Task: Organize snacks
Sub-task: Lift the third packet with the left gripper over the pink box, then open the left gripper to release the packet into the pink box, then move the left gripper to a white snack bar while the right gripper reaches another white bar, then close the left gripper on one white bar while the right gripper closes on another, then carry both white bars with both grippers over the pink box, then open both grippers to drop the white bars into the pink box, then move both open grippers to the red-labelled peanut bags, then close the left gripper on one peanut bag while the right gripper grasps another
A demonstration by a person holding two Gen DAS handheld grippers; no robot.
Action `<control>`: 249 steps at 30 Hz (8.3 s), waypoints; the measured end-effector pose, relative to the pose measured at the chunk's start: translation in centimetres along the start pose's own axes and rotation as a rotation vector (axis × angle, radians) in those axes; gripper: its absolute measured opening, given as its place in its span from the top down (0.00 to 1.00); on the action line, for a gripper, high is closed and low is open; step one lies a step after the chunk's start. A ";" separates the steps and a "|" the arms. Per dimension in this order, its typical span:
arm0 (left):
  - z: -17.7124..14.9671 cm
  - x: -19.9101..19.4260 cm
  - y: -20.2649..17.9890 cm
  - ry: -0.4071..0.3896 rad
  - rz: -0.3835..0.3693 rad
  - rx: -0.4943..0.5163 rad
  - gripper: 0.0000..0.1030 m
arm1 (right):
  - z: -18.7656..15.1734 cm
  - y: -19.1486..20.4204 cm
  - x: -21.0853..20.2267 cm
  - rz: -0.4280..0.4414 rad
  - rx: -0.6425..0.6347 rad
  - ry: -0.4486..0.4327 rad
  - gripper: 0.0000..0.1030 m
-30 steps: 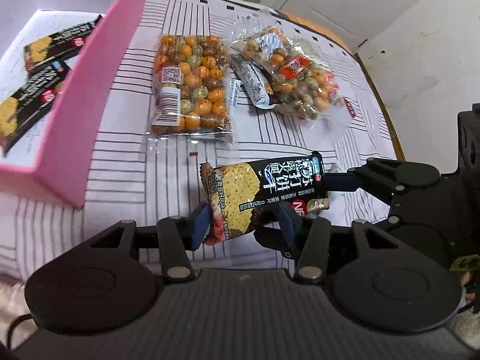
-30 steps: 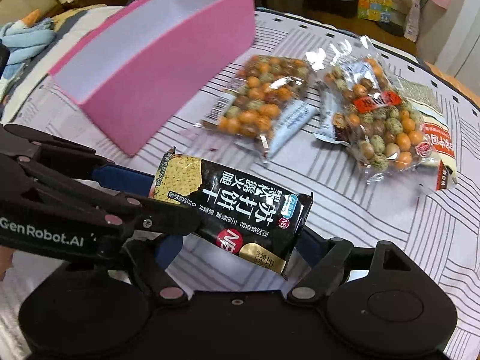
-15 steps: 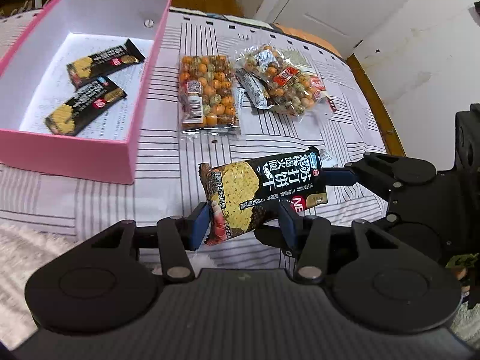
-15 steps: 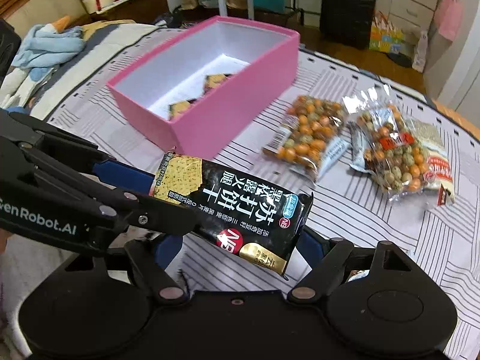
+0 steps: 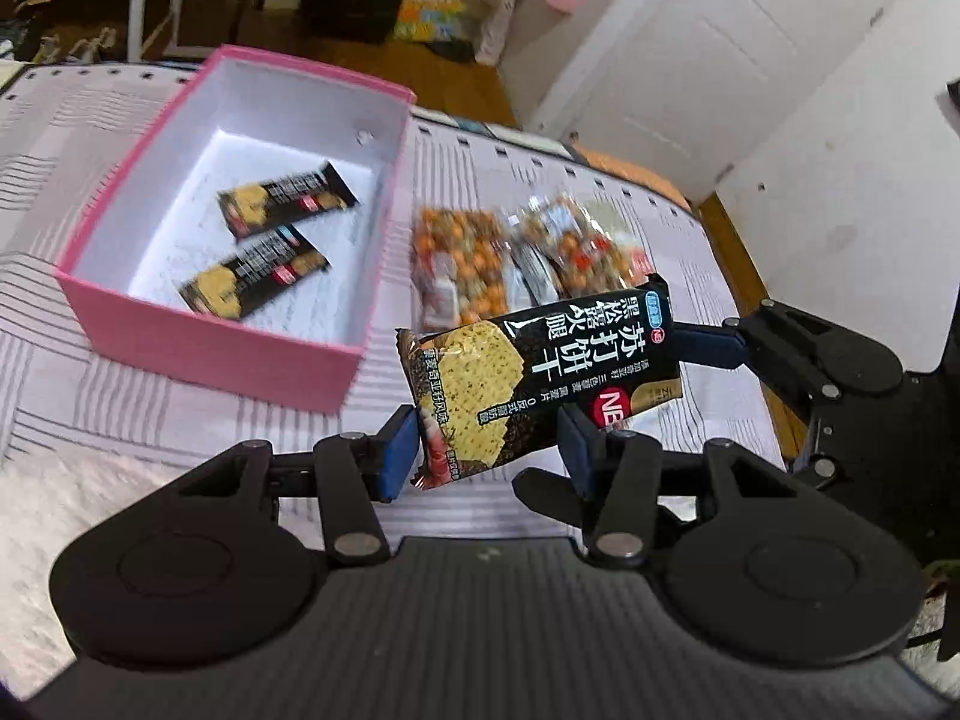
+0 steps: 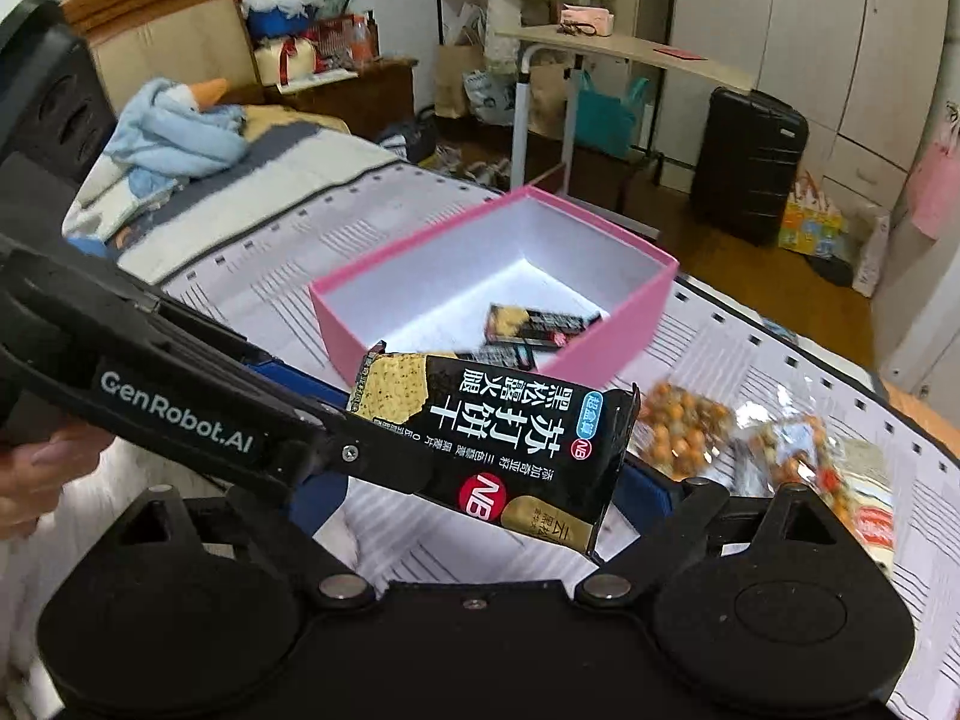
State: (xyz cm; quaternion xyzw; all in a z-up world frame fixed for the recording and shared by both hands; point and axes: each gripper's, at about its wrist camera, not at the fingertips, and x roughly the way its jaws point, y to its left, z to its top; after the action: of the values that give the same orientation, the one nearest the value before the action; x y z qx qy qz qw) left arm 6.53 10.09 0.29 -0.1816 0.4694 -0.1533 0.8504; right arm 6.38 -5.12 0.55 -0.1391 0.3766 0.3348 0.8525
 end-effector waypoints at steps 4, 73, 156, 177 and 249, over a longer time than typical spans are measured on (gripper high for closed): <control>1.5 -0.8 1.4 -0.040 0.028 -0.020 0.53 | 2.0 -0.8 2.1 0.060 0.032 -0.011 0.07; 3.6 20.4 -11.0 0.029 0.056 0.367 0.71 | -16.5 -24.2 5.2 -0.053 0.884 0.379 0.26; -3.7 11.3 -7.8 0.106 0.146 0.294 0.75 | -12.4 -12.3 -0.1 0.122 0.501 0.157 0.73; 1.7 -0.9 0.7 -0.156 0.272 0.189 0.75 | 1.5 -3.1 2.4 0.266 0.227 -0.020 0.73; 5.0 27.6 -7.0 -0.039 -0.165 0.010 0.55 | -8.1 -21.6 10.4 -0.284 -0.233 0.164 0.07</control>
State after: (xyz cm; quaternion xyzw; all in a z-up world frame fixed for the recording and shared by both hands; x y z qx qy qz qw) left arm 24.26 -7.18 -14.56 -0.2181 0.4353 -0.2216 0.8449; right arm 21.65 -20.12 -12.91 -0.3150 0.3801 0.2402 0.8358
